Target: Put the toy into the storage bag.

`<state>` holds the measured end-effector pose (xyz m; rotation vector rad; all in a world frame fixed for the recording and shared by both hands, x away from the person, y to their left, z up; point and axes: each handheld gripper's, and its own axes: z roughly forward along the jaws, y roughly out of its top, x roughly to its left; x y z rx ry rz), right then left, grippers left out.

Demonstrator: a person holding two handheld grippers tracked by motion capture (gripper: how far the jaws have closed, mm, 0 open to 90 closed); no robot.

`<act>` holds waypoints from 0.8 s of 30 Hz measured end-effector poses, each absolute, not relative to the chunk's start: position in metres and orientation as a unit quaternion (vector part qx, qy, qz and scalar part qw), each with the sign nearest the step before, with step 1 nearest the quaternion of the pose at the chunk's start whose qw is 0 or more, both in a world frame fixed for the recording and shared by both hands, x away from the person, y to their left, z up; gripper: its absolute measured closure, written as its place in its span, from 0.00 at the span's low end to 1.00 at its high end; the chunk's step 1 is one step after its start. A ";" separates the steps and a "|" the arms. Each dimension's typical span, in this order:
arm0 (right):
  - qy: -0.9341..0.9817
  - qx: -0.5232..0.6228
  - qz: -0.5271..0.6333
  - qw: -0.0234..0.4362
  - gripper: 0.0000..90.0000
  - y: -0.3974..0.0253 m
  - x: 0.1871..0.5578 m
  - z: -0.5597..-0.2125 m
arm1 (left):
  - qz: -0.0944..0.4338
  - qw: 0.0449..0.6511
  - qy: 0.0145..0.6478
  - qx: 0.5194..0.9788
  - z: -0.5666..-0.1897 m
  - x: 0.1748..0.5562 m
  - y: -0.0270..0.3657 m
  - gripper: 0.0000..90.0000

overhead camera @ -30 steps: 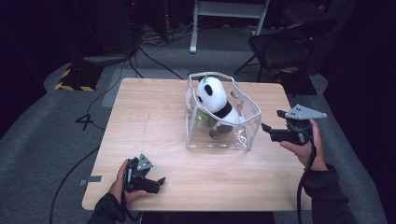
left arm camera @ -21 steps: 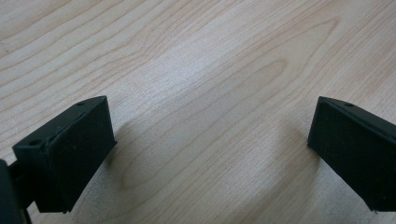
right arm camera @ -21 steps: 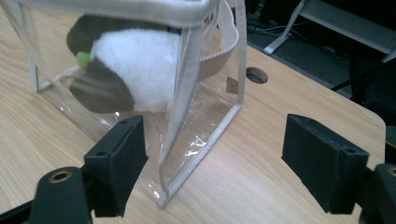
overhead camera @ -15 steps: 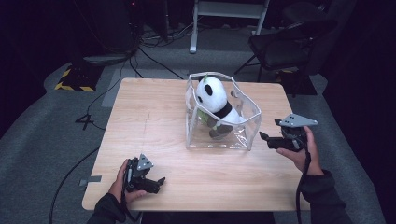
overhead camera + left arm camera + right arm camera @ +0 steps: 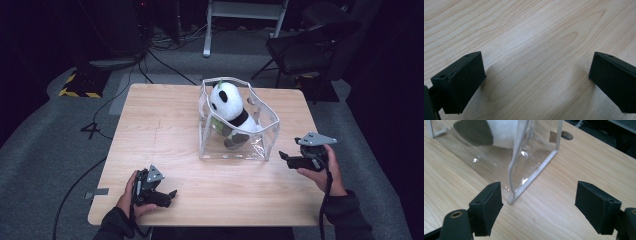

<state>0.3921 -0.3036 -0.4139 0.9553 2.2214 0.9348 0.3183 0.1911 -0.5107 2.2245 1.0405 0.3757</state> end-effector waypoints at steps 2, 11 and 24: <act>0.826 0.356 0.346 0.268 0.24 -0.305 0.390 -0.417 | 0.143 0.323 0.397 0.847 -0.511 0.318 0.191 0.01; 0.839 0.349 0.332 0.254 0.24 -0.308 0.381 -0.435 | 0.143 0.323 0.396 0.847 -0.511 0.318 0.191 0.01; 0.859 0.348 0.302 0.222 0.25 -0.313 0.371 -0.470 | 0.143 0.323 0.397 0.847 -0.511 0.318 0.191 0.01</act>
